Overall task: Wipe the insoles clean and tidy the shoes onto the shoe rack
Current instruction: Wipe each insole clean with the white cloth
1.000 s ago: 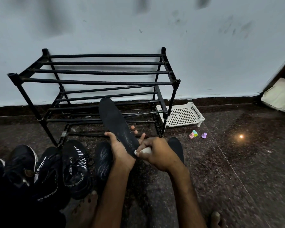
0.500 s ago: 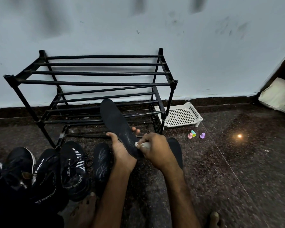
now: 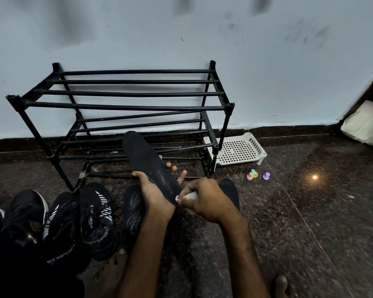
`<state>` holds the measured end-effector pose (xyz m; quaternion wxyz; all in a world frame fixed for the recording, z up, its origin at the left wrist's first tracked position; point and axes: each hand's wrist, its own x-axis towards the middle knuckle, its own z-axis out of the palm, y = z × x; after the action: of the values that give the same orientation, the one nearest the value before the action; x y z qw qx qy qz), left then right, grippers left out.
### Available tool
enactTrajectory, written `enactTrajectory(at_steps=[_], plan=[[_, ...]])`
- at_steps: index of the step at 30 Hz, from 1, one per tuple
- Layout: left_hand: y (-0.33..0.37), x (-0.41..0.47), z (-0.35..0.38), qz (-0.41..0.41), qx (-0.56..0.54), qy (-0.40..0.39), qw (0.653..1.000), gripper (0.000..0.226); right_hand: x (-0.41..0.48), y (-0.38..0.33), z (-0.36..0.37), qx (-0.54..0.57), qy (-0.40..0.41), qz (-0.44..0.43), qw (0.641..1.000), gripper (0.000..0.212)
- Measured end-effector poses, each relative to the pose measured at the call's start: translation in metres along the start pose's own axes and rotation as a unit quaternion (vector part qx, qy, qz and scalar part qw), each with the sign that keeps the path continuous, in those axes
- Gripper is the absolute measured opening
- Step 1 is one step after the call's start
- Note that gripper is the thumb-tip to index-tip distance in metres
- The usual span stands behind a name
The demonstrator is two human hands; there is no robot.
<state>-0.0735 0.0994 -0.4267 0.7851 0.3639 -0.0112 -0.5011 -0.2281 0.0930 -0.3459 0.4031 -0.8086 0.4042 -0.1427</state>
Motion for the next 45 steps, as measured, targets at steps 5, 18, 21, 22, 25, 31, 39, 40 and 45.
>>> enactTrajectory(at_steps=[5,18,21,22,25,31,39,40,45], plan=[[-0.003,-0.024,0.025,-0.024,-0.072,-0.05,0.996,0.078,0.008,-0.006,0.01,0.0,0.103,-0.02,0.995,0.005],[-0.001,-0.035,0.034,-0.051,-0.115,-0.092,0.988,0.074,0.01,0.005,0.01,-0.074,0.17,0.003,0.983,0.005],[-0.001,-0.033,0.032,-0.046,-0.121,-0.083,0.988,0.076,0.005,0.005,0.004,-0.012,0.078,-0.016,0.997,0.006],[-0.002,-0.032,0.031,-0.043,-0.115,-0.077,0.989,0.077,0.003,0.001,0.003,0.016,0.049,-0.035,0.998,0.006],[-0.003,-0.035,0.034,-0.045,-0.111,-0.08,0.99,0.076,0.007,-0.003,0.007,0.023,0.08,-0.065,0.994,0.007],[0.001,-0.032,0.029,-0.04,-0.129,-0.079,0.988,0.078,0.004,0.01,0.002,0.0,0.069,-0.014,0.998,0.005],[0.0,-0.036,0.032,-0.069,-0.123,-0.096,0.985,0.073,0.01,0.008,0.008,-0.037,0.165,-0.017,0.985,0.005],[0.001,-0.036,0.032,-0.072,-0.126,-0.095,0.985,0.074,0.009,0.01,0.006,-0.045,0.162,-0.01,0.986,0.004],[0.0,-0.036,0.03,-0.076,-0.113,-0.086,0.987,0.074,0.003,0.001,0.0,0.033,0.012,-0.044,0.998,0.005]])
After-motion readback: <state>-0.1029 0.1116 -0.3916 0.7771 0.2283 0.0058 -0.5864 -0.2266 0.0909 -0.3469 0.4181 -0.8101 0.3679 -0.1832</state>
